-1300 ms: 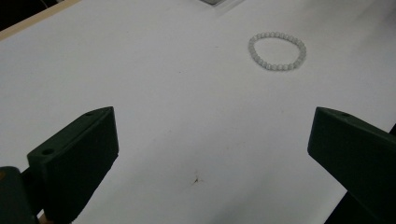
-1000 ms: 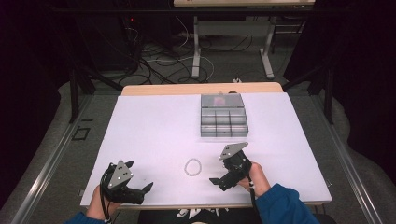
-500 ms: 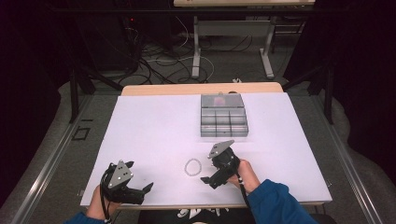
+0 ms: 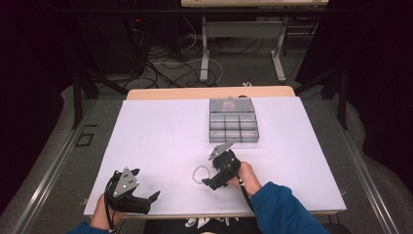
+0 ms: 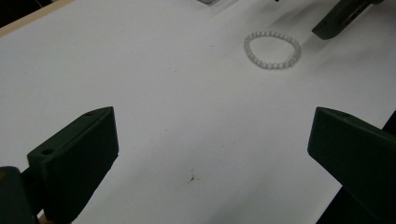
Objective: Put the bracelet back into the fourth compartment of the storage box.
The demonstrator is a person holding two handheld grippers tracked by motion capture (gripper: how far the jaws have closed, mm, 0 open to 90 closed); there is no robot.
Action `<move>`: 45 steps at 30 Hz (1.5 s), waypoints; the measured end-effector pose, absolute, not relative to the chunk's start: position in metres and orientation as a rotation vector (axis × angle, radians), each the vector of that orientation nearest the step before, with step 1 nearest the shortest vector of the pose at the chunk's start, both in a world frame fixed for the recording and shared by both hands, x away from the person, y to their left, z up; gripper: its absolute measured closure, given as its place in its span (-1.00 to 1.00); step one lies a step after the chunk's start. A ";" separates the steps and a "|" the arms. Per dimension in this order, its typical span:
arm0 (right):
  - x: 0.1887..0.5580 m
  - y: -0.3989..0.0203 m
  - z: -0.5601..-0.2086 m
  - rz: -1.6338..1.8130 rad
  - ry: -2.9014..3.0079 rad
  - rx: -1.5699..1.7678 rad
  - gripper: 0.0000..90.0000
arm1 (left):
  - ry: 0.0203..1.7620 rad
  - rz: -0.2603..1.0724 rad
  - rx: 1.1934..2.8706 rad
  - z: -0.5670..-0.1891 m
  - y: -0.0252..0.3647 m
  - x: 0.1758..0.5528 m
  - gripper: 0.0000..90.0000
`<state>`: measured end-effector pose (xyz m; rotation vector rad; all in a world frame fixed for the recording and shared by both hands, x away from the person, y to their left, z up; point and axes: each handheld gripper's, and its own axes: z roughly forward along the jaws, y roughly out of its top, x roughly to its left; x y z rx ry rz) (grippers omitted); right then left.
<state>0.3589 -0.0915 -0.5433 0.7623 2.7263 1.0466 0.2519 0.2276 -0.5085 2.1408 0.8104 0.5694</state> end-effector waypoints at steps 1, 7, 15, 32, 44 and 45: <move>0.360 -0.091 -0.544 1.043 2.713 0.778 -0.81 | 0.810 0.569 2.141 -0.508 0.228 0.252 -0.96; 0.365 -0.085 -0.545 1.039 2.679 0.814 -0.40 | 0.824 0.552 2.148 -0.509 0.227 0.252 -0.95; 0.367 -0.077 -0.554 0.983 2.668 0.848 0.11 | 0.828 0.553 2.145 -0.509 0.228 0.252 -0.95; 0.359 -0.077 -0.555 0.994 2.613 0.952 0.89 | 0.823 0.550 2.147 -0.509 0.227 0.251 -0.93; 0.361 -0.080 -0.555 1.034 2.605 0.944 0.92 | 0.810 0.555 2.143 -0.508 0.227 0.251 -0.93; 0.361 -0.080 -0.554 1.030 2.607 0.939 0.93 | 0.810 0.555 2.143 -0.508 0.227 0.251 -0.93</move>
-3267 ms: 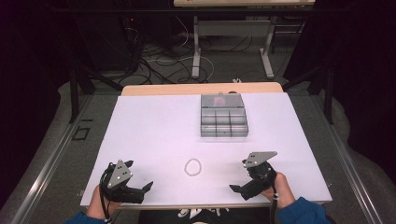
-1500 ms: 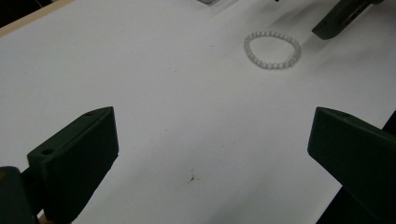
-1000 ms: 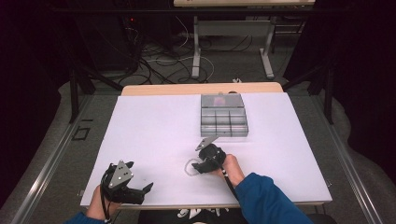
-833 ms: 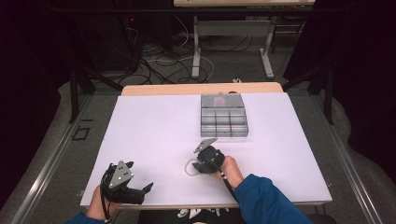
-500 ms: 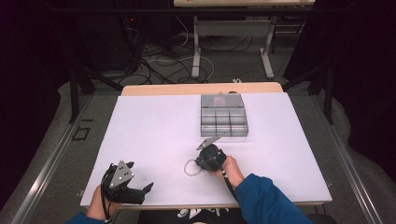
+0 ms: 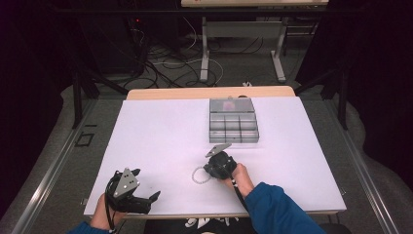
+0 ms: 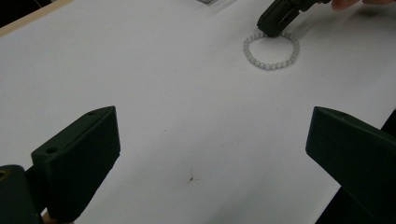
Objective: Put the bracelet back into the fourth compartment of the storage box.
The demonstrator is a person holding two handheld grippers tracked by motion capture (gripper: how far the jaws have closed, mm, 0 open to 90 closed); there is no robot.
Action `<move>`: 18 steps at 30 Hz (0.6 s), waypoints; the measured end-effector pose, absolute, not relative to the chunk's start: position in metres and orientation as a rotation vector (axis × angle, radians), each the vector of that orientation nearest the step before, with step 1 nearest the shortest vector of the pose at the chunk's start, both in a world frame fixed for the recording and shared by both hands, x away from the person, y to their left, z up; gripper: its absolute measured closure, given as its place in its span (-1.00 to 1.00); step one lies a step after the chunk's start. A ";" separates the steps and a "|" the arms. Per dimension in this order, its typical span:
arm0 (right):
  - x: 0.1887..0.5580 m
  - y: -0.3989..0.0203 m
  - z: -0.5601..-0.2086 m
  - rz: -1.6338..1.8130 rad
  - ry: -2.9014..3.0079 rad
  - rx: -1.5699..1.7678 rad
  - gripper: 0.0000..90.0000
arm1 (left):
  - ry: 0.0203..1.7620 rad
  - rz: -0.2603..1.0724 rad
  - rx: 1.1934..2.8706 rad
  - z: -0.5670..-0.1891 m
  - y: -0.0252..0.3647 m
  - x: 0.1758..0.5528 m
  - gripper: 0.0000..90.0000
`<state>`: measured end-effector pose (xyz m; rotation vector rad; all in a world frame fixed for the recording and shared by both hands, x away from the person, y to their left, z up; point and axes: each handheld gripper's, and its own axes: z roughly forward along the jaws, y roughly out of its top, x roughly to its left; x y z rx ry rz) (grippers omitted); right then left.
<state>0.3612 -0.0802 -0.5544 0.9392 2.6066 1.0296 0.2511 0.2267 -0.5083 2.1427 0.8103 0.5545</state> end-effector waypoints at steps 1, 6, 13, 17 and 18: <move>0.362 -0.080 -0.554 1.035 2.604 0.929 0.93 | 0.806 0.563 2.142 -0.508 0.227 0.251 -0.93; 0.363 -0.082 -0.550 1.051 2.607 0.951 0.93 | 0.805 0.562 2.142 -0.508 0.227 0.251 -0.93; 0.361 -0.084 -0.541 1.087 2.603 0.961 0.93 | 0.812 0.555 2.142 -0.508 0.227 0.251 -0.93; 0.360 -0.085 -0.537 1.124 2.589 0.981 0.93 | 0.811 0.550 2.147 -0.508 0.227 0.251 -0.93; 0.361 -0.086 -0.535 1.133 2.581 0.968 0.93 | 0.810 0.549 2.145 -0.508 0.227 0.251 -0.93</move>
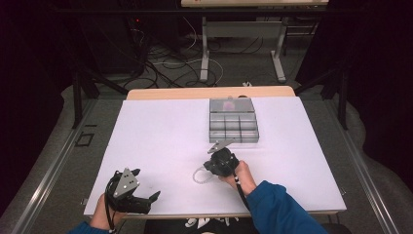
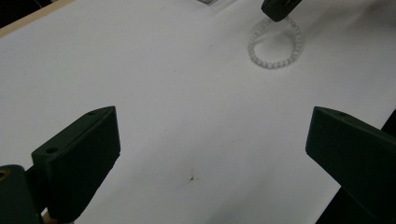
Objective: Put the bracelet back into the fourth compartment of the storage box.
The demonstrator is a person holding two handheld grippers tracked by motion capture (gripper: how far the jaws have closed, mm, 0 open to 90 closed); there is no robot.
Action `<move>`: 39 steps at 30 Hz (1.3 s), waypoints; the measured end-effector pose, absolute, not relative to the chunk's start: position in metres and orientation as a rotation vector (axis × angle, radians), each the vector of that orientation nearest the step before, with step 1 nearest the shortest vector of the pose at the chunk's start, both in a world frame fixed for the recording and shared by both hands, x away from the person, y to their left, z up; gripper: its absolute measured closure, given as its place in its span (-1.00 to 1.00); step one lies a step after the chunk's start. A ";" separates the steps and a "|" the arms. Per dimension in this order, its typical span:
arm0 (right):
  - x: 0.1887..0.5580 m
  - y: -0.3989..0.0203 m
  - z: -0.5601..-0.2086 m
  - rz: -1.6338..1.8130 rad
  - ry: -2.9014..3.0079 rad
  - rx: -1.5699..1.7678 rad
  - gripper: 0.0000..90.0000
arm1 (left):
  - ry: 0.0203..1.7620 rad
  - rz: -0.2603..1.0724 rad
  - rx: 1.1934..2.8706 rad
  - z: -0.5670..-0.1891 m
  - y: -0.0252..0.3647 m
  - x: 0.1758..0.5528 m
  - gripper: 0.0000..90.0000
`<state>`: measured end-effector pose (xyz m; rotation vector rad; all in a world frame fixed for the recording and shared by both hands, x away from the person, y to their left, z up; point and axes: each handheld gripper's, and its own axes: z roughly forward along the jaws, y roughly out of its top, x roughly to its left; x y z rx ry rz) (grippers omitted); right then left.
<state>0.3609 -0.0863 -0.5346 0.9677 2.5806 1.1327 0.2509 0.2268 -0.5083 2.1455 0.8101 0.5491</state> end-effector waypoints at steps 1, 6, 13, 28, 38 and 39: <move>0.361 -0.087 -0.534 1.141 2.580 0.958 0.93 | 0.809 0.551 2.142 -0.509 0.227 0.251 -0.93; 0.359 -0.089 -0.527 1.148 2.576 0.981 0.93 | 0.810 0.550 2.142 -0.508 0.227 0.251 -0.93; 0.359 -0.093 -0.517 1.196 2.547 0.970 0.93 | 0.811 0.551 2.142 -0.509 0.227 0.251 -0.93; 0.358 -0.107 -0.493 1.269 2.479 0.973 0.93 | 0.809 0.550 2.141 -0.509 0.227 0.251 -0.93; 0.355 -0.116 -0.483 1.286 2.455 0.977 0.93 | 0.808 0.547 2.144 -0.508 0.227 0.251 -0.93; 0.355 -0.117 -0.482 1.293 2.454 0.973 0.93 | 0.809 0.548 2.143 -0.509 0.227 0.251 -0.93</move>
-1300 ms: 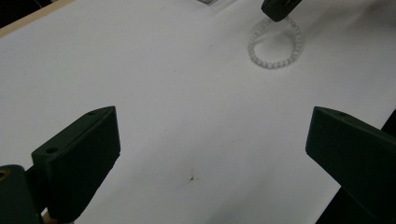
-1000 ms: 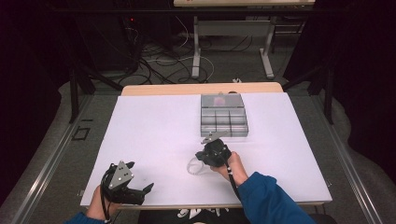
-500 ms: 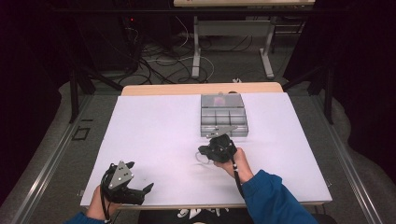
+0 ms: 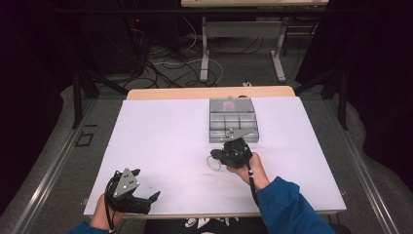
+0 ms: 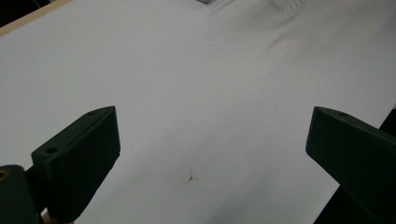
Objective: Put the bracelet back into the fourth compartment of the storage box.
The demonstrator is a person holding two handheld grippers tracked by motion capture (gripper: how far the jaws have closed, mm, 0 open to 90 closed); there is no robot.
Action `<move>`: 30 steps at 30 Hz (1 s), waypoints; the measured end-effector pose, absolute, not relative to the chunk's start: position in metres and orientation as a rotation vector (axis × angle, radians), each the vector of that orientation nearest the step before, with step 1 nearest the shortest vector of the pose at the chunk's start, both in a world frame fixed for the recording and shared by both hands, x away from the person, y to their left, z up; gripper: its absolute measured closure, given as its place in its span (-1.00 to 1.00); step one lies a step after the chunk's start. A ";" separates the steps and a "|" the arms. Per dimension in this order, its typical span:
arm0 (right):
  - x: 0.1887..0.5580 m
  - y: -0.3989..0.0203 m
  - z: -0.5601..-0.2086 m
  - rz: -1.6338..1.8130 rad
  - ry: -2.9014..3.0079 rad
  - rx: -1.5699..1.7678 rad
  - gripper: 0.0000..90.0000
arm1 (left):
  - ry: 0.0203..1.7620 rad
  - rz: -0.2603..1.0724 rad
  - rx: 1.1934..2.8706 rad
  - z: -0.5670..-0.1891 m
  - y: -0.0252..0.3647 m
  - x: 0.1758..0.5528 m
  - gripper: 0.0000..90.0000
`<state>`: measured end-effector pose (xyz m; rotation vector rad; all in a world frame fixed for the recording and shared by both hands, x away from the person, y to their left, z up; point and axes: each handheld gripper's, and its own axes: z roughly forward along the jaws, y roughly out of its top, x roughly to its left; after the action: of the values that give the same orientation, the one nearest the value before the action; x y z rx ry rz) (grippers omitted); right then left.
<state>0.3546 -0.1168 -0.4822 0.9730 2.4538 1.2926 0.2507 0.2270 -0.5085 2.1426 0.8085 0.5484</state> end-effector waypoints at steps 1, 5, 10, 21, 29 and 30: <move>0.354 -0.118 -0.481 1.293 2.451 0.973 0.93 | 0.808 0.547 2.144 -0.508 0.227 0.251 -0.93; 0.354 -0.124 -0.477 1.305 2.434 0.984 0.93 | 0.809 0.546 2.144 -0.508 0.227 0.251 -0.93; 0.355 -0.128 -0.473 1.314 2.413 0.993 0.93 | 0.809 0.546 2.143 -0.508 0.227 0.251 -0.93; 0.356 -0.144 -0.461 1.345 2.348 1.015 0.93 | 0.814 0.549 2.142 -0.509 0.227 0.251 -0.93; 0.358 -0.155 -0.454 1.355 2.304 1.020 0.93 | 0.814 0.547 2.140 -0.509 0.227 0.251 -0.94; 0.358 -0.156 -0.453 1.356 2.292 1.033 0.93 | 0.814 0.545 2.143 -0.508 0.227 0.251 -0.94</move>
<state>0.3579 -0.1559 -0.4530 1.0333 2.2923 1.3564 0.2511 0.2271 -0.5085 2.1428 0.8138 0.5453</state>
